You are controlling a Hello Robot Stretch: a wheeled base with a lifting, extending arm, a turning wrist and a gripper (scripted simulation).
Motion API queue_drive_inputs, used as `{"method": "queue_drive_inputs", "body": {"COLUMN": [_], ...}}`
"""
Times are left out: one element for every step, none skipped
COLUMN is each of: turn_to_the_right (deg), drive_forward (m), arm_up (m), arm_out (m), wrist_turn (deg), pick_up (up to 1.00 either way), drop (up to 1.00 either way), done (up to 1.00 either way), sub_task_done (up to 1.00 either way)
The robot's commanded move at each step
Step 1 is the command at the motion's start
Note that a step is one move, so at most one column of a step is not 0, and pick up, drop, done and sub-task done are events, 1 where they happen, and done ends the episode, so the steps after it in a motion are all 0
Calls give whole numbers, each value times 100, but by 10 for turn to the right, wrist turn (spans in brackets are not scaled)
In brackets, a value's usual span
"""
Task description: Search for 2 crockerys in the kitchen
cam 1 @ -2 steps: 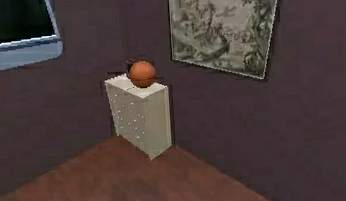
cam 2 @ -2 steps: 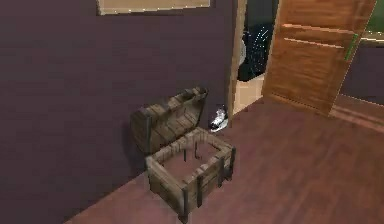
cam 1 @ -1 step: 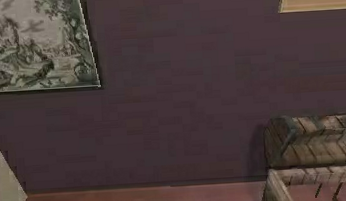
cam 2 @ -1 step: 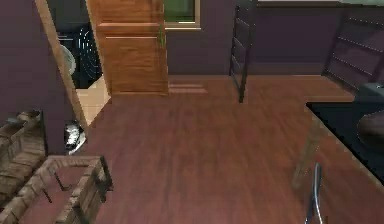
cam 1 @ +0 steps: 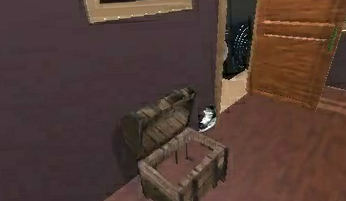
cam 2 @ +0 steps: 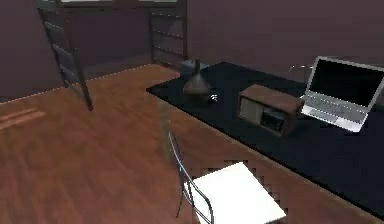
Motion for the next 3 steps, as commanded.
{"method": "queue_drive_inputs", "body": {"turn_to_the_right": [360,0,450], "drive_forward": [0,10,0], "arm_up": [0,0,0], "arm_out": [0,0,0], "wrist_turn": [0,0,0], "pick_up": [0,0,0], "drop": [0,0,0], "done": [0,0,0], "sub_task_done": [0,0,0]}}
